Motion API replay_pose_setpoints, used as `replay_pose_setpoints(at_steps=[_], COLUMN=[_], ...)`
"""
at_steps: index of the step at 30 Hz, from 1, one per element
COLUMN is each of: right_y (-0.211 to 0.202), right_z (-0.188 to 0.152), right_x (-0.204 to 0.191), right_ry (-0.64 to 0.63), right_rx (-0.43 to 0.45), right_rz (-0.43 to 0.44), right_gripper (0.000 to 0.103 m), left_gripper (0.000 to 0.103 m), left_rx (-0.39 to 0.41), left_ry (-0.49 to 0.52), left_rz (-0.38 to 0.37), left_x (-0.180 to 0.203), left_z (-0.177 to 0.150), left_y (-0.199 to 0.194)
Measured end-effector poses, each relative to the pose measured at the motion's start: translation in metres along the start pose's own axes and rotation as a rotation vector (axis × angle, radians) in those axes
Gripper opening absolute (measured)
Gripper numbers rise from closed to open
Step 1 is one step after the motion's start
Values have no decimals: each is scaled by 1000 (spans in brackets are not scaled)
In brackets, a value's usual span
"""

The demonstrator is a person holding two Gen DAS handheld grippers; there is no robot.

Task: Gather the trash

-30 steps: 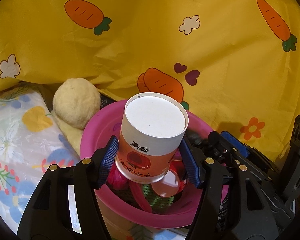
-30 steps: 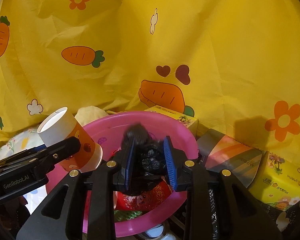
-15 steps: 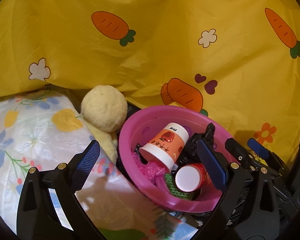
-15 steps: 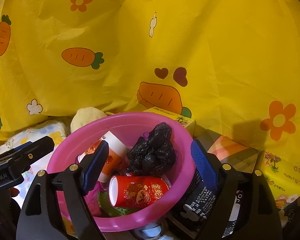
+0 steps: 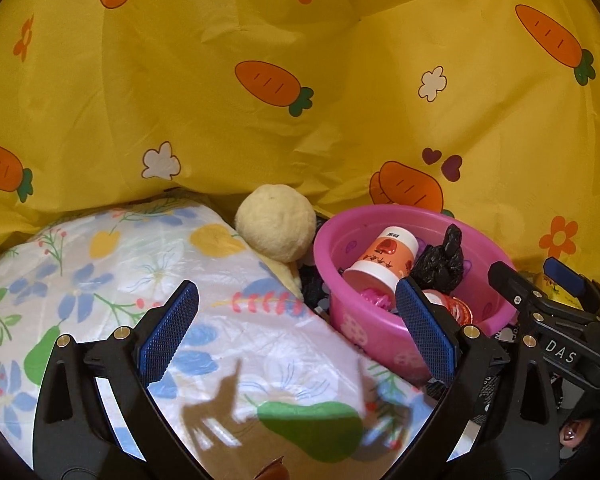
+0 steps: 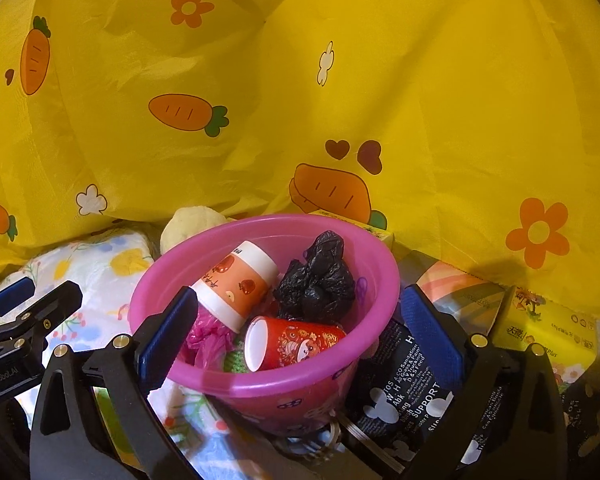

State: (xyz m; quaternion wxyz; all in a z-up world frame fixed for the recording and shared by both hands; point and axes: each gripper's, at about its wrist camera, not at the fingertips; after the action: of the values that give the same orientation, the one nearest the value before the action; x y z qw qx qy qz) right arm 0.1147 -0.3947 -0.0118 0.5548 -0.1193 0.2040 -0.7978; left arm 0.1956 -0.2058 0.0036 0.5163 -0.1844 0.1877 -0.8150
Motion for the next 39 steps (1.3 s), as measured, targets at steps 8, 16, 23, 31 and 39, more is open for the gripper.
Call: replay_pose_setpoints(at_steps=[8, 16, 23, 31, 39], right_y=[-37, -75, -114, -147, -165], right_z=[-16, -32, -46, -61, -73], right_x=[-23, -46, -65, -80, -88], right_ry=[-23, -47, -67, -93, -113], right_rx=[0, 9, 46, 74, 79], right_rz=[-2, -7, 8, 24, 36], right_gripper=[97, 97, 97, 97, 97], left_gripper=[97, 97, 97, 97, 97], left_rx=[20, 36, 41, 53, 66], left_ry=[-25, -36, -71, -77, -79], left_rz=[34, 118, 139, 189, 202], left_x=[-16, -33, -52, -65, -69], left_z=[-18, -43, -68, -82, -93], left_y=[-44, -90, -128, -163, -183])
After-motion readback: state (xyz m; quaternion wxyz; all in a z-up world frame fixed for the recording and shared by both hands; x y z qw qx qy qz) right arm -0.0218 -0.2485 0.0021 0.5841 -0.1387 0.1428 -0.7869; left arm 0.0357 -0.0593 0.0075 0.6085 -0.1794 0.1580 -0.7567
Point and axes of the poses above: each gripper's, at about its wrist camera, not at the fingertips, and y roughly the way its jaws point, x to its right, z to its top, and after that the axes turned 5 degrees about -y, right-handed
